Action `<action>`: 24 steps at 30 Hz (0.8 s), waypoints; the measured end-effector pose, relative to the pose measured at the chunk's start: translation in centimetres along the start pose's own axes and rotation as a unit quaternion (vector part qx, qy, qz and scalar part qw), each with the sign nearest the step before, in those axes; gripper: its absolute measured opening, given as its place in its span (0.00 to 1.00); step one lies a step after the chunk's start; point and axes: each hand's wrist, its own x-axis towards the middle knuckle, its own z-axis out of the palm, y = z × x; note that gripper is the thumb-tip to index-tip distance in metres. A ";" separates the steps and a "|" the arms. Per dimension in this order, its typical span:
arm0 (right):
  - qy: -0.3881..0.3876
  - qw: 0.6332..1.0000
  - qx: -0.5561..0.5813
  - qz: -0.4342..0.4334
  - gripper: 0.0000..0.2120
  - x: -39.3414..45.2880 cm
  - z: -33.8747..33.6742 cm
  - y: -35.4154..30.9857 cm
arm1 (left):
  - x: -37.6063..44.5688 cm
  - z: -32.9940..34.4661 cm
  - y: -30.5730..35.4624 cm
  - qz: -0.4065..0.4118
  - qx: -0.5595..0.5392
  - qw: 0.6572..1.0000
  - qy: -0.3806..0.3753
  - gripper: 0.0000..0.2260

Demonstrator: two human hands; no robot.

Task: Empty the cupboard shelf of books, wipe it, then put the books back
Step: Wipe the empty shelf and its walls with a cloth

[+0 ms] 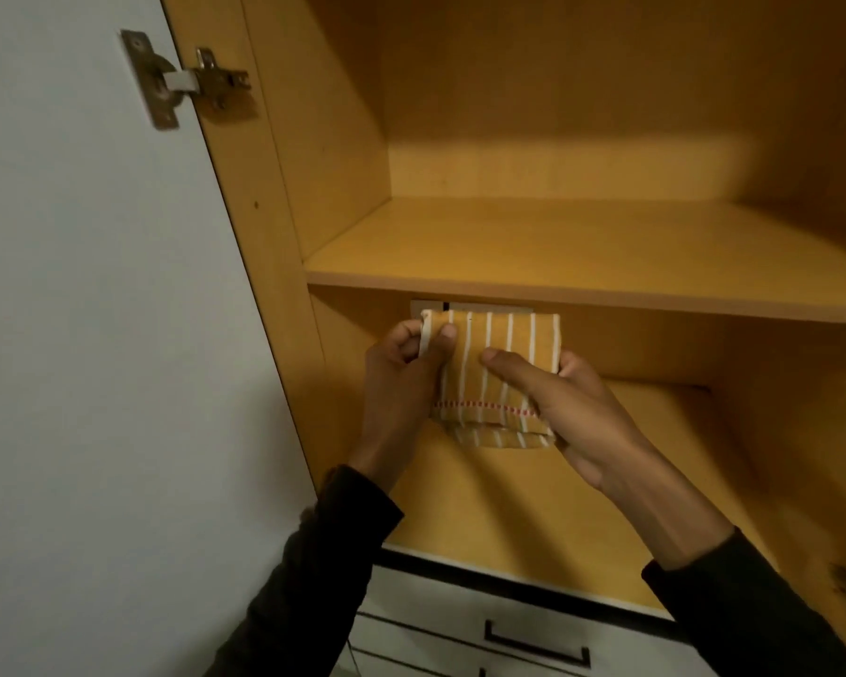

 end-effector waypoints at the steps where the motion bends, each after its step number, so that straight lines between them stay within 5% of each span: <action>1: -0.002 1.000 0.005 -0.002 0.02 1.1 0.8 -0.4 | 1.5 -0.5 0.2 0.012 0.006 1.000 0.000 0.10; 6: -0.017 1.000 -0.011 -0.023 0.09 6.1 3.2 -1.6 | 7.2 -1.5 0.7 0.031 0.004 0.999 0.010 0.04; 18: -0.032 0.991 -0.097 -0.092 0.05 18.3 3.0 -7.5 | 19.0 0.9 1.4 0.127 0.017 0.989 0.069 0.05; 22: 0.063 0.921 -0.278 -0.265 0.09 23.5 3.5 -8.7 | 22.8 -0.4 -0.4 0.191 0.210 0.947 0.151 0.10; 24: 0.020 0.874 -0.390 -0.287 0.10 25.4 4.2 -7.7 | 22.9 -1.4 -2.6 0.210 0.330 0.904 0.170 0.12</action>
